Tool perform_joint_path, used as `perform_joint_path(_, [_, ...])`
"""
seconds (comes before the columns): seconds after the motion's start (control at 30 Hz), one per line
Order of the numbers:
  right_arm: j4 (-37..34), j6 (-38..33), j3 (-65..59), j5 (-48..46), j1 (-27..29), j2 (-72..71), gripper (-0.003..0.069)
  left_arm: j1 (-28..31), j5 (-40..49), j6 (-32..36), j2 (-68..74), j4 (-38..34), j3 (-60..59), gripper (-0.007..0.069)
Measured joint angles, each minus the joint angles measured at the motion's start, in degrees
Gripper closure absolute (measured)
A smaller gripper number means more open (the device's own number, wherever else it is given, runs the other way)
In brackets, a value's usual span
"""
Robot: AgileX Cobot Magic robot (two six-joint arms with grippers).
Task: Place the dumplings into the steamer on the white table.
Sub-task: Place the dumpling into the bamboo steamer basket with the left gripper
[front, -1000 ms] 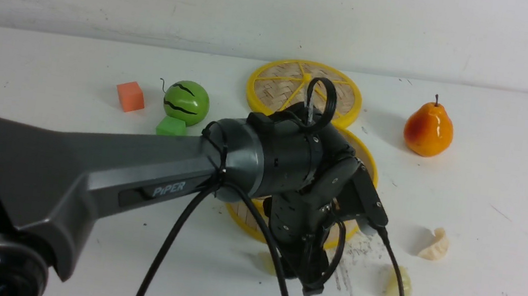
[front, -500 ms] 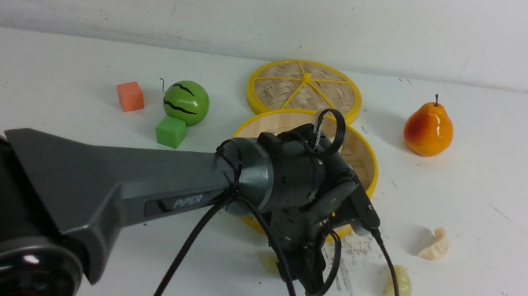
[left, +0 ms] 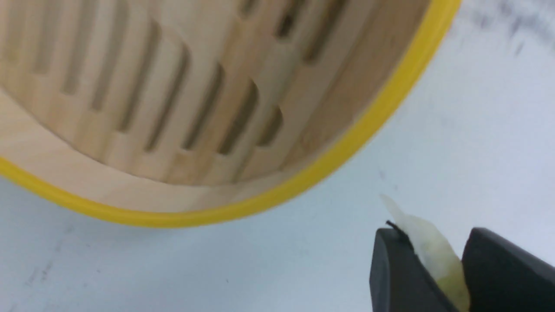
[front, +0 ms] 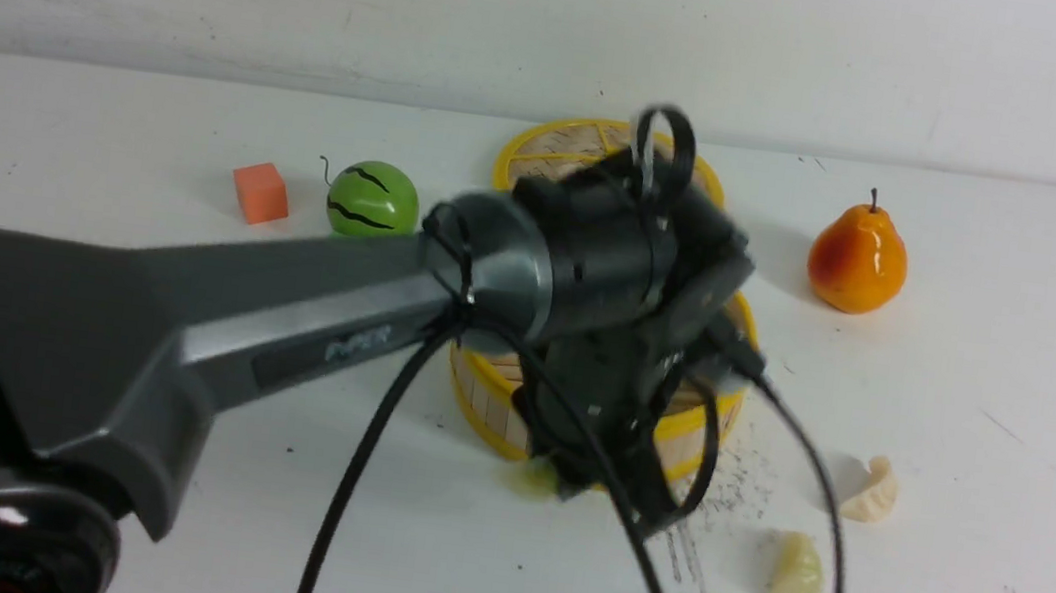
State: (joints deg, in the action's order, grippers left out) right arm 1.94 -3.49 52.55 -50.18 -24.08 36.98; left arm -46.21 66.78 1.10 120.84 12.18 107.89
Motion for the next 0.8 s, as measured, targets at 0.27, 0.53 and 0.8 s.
perform_joint_path(0.27, [-0.3,0.0,-3.9,2.8,0.0,0.0,0.0545,9.5,-0.4,-10.8,6.2,-12.6,22.7,0.0440])
perform_joint_path(0.53, [-1.0,0.0,-7.2,5.4,0.0,0.0,0.0543,14.0,-11.6,-17.9,15.6,-14.7,28.0,0.0440])
perform_joint_path(0.8, [-0.9,0.0,-7.2,5.3,0.0,0.0,0.0533,13.8,-20.3,-21.5,20.3,-9.8,28.1,0.0440])
